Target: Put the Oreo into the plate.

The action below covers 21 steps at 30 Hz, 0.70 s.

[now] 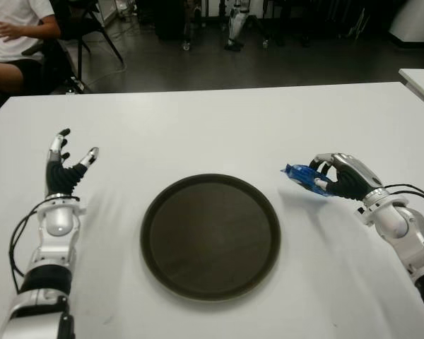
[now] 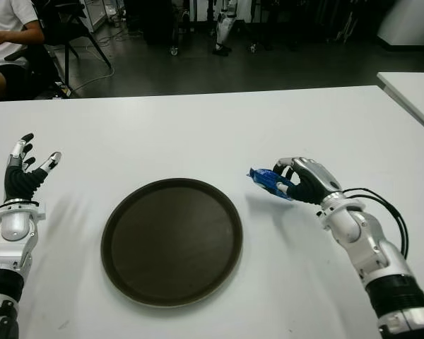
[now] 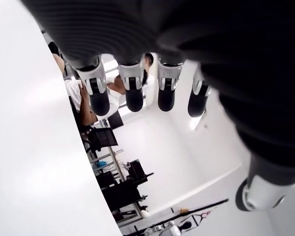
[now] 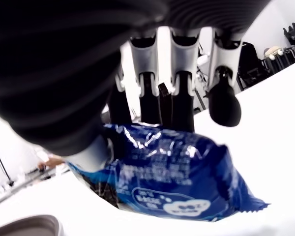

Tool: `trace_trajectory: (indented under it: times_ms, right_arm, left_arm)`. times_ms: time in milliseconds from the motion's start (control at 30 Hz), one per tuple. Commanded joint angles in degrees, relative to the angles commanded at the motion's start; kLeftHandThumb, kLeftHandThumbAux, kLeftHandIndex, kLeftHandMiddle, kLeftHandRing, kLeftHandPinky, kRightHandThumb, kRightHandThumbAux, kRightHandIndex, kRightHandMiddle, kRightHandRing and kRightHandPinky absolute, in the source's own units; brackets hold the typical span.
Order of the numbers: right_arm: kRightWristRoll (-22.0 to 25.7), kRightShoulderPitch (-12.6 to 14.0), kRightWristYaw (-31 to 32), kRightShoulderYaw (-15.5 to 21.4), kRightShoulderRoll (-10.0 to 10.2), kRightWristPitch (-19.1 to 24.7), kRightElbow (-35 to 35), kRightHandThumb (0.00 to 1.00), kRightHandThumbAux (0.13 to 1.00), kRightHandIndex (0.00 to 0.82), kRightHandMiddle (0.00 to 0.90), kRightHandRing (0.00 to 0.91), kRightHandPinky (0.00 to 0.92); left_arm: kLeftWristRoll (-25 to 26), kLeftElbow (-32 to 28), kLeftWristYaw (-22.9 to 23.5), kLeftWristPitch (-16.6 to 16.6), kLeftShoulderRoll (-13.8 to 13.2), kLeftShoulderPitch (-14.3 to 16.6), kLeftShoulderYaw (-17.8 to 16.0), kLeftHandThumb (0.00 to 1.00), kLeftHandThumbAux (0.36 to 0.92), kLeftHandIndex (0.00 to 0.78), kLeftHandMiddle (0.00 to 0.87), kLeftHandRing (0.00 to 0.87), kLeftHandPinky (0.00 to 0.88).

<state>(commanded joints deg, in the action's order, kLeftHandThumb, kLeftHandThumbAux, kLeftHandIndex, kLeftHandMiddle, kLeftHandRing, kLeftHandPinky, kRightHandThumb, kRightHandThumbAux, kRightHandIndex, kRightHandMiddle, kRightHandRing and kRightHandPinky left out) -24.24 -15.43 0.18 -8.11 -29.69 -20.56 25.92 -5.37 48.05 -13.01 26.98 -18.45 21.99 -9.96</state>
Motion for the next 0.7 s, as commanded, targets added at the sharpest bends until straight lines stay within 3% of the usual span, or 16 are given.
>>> trace_trajectory:
  times_ms: [233,433,700]
  right_arm:
    - [1.48,-1.08,-2.4,0.66,2.6,-2.11,2.18,0.681,0.739,0.43,0.76,0.776,0.75]
    - [2.55,-3.28,-5.82,1.25,5.1,-7.33,6.2,0.682,0.738,0.431,0.768,0.784,0.773]
    - [2.99,-5.81,-7.42,1.14,6.07,-12.12,10.73,0.679,0.738,0.429,0.756,0.781,0.781]
  left_arm:
    - [-0.31,0.28,-0.39,0.71,0.1,0.04,0.11,0.0,0.654,0.0,0.0,0.009,0.027]
    - [-0.24,0.65,-0.51,0.98,0.21,0.24,0.06,0.0,0.65,0.0,0.0,0.008,0.026]
    - [-0.62,1.23,-0.87,1.55,0.29,0.55,0.31,0.0,0.66,0.0,0.0,0.006,0.021]
